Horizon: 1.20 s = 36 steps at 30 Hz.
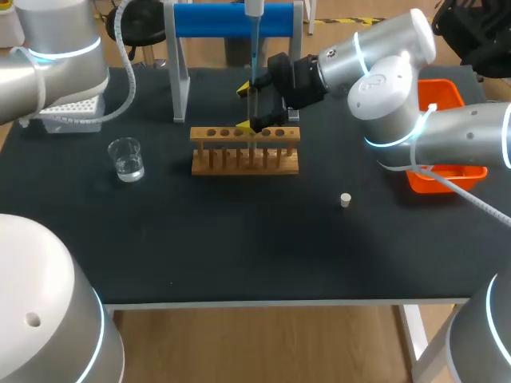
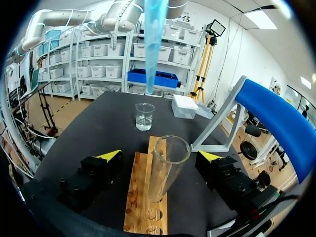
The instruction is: Invert the test tube, pick up the pipette, mount the tip to pipette, aspirate from beaker and dispense into the tube, eject the tip, return the pipette, and cap with the stopper.
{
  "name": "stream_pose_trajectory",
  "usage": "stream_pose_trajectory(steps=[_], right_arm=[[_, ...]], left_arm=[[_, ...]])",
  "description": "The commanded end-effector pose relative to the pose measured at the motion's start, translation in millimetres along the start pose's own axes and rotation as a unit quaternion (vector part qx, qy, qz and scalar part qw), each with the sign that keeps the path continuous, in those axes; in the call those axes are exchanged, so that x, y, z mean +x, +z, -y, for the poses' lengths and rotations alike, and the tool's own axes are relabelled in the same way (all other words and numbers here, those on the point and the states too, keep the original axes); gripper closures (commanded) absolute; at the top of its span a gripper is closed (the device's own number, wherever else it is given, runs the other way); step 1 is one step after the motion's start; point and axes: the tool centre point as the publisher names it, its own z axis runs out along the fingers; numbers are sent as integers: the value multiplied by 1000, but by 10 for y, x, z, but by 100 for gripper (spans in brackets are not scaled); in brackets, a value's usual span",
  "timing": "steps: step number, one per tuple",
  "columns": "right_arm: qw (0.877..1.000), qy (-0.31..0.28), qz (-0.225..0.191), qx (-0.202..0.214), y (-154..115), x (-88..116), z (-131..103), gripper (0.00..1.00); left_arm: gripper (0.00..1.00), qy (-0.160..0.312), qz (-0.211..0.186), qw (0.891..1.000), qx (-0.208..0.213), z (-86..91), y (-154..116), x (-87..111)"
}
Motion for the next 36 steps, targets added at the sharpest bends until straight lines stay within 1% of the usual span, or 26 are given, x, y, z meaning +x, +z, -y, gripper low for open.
stream_pose_trajectory(steps=[1, 10, 36], right_arm=[[1000, 0, -2, 0, -3, -11, 4, 0], [1000, 0, -2, 0, -3, -11, 4, 0], [1000, 0, -2, 0, -3, -11, 4, 0]], left_arm=[[100, 0, -1, 1000, 0, 7, -6, -7], [100, 0, -1, 1000, 0, 7, -6, -7], [100, 11, -2, 1000, 10, -135, -27, -56]])
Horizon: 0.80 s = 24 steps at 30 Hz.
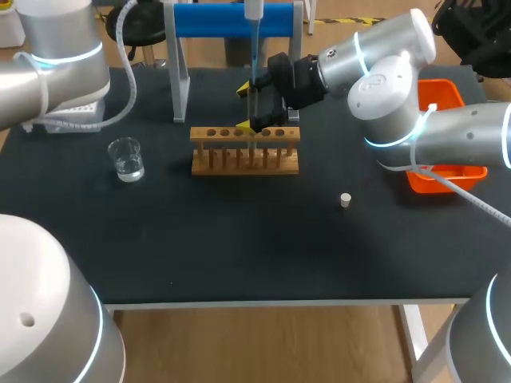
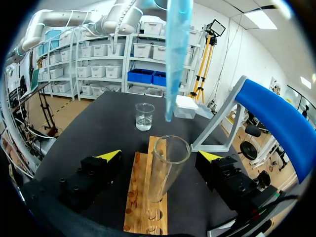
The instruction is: Invert the test tube, pick up the pipette, mount the tip to pipette, aspirate from beaker and dispense into the tube, eject the tip, return the pipette, and cap with the stopper.
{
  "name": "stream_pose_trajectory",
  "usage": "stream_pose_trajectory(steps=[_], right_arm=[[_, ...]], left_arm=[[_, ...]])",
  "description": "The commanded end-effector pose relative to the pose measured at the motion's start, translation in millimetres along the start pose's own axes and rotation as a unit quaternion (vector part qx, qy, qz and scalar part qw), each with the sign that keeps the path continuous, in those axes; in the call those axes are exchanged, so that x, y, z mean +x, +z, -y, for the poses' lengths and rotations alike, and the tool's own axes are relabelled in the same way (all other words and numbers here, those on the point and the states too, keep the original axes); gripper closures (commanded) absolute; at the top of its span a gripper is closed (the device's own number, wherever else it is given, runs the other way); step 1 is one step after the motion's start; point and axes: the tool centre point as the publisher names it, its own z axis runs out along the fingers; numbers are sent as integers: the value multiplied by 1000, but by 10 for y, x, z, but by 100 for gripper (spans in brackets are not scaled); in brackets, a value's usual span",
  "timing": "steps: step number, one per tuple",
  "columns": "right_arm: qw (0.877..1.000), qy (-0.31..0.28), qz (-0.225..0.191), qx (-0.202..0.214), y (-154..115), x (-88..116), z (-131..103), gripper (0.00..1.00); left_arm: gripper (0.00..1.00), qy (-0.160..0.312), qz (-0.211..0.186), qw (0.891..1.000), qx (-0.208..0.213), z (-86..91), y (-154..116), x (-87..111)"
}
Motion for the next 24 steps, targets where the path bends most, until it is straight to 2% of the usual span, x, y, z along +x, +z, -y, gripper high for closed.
stream_pose_trajectory(steps=[1, 24], right_arm=[[1000, 0, -2, 0, -3, -11, 4, 0], [1000, 0, -2, 0, -3, -11, 4, 0]], left_arm=[[100, 2, -4, 1000, 4, -34, -12, -19], [100, 4, 0, 1000, 12, -150, -76, -27]])
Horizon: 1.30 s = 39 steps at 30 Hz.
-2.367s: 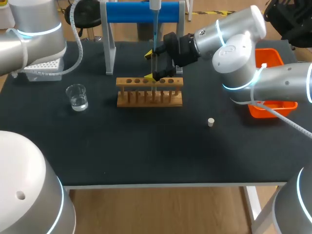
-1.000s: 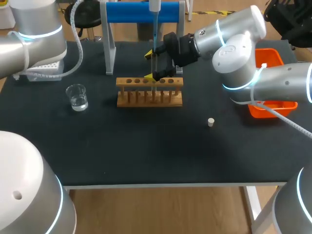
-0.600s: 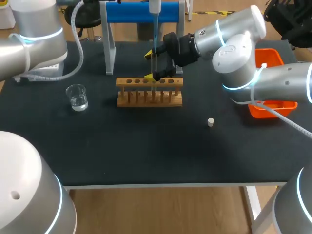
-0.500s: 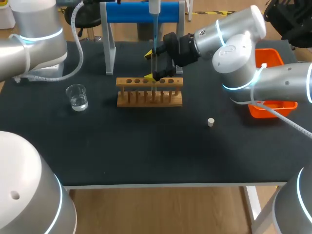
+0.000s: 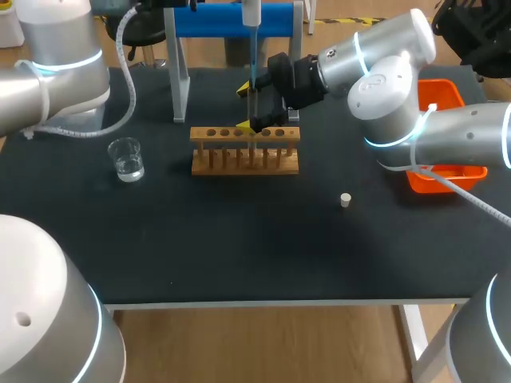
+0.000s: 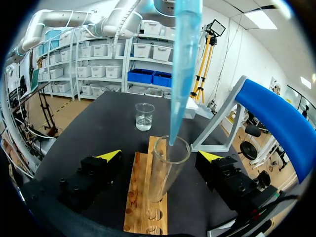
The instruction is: Invert the test tube, pick up the pipette, mount the tip to pipette, aspirate from beaker and dispense into the tube, eject the tip, return the pipette, and cap with the stopper.
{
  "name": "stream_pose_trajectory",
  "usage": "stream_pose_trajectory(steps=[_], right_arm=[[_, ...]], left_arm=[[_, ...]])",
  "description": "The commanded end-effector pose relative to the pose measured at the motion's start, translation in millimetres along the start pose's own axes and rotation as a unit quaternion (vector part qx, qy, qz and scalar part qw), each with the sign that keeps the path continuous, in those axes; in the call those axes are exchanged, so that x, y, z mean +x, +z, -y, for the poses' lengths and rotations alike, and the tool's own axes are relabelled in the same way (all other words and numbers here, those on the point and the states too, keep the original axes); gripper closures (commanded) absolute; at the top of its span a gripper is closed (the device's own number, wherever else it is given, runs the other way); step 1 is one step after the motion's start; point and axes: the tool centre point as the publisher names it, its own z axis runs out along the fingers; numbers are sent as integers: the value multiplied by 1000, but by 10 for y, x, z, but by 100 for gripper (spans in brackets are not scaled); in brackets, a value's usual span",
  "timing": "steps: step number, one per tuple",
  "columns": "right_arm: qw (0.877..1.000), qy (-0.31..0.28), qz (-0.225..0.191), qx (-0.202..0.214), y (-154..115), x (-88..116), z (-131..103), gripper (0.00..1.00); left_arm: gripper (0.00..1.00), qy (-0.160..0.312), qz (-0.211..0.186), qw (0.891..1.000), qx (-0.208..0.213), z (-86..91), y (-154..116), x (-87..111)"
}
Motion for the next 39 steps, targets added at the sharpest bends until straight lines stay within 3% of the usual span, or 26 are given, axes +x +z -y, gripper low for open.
stream_pose_trajectory(steps=[1, 39], right_arm=[[1000, 0, -2, 0, -3, -11, 4, 0], [1000, 0, -2, 0, -3, -11, 4, 0]], left_arm=[[100, 1, 0, 1000, 2, -17, -18, -6], [100, -13, 1, 1000, 1, -159, -58, -54]])
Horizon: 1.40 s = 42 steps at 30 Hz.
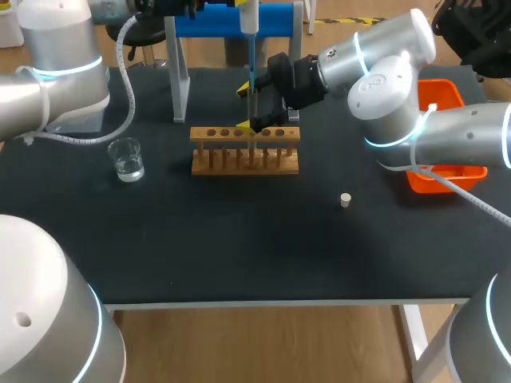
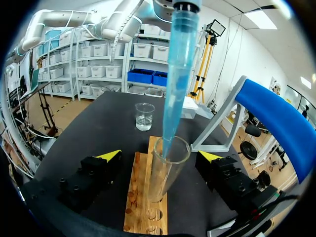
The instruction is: Invert the test tube, pick up the pipette, mount the tip to pipette, aspirate from beaker and dispense into the tube, eject the tip, return the pipette, and cap with the stopper.
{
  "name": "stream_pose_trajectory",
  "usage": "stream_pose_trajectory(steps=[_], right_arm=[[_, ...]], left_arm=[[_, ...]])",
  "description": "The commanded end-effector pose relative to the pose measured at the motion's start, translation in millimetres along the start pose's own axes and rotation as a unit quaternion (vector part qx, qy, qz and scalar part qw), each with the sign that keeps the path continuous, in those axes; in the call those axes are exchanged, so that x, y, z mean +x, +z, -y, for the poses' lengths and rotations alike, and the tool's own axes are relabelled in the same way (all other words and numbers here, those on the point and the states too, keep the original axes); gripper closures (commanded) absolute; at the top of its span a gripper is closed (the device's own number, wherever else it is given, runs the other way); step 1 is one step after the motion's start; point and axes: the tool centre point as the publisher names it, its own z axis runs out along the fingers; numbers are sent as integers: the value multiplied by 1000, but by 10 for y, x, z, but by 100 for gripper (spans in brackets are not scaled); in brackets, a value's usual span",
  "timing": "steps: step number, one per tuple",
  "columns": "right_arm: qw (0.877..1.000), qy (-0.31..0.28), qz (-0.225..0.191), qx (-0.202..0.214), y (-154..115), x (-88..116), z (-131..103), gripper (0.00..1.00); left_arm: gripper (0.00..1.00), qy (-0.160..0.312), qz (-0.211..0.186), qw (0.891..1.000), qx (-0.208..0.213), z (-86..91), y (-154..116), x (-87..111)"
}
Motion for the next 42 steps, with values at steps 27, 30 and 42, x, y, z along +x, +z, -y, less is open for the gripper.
stream_pose_trajectory(steps=[27, 30, 42], right_arm=[[1000, 0, -2, 0, -3, -11, 4, 0], [1000, 0, -2, 0, -3, -11, 4, 0], [1000, 0, -2, 0, -3, -11, 4, 0]], left_arm=[[100, 0, 2, 1000, -11, -7, -56, -95], [100, 1, 0, 1000, -10, -4, -47, -117], [100, 3, -9, 1000, -7, 1, -2, -166]])
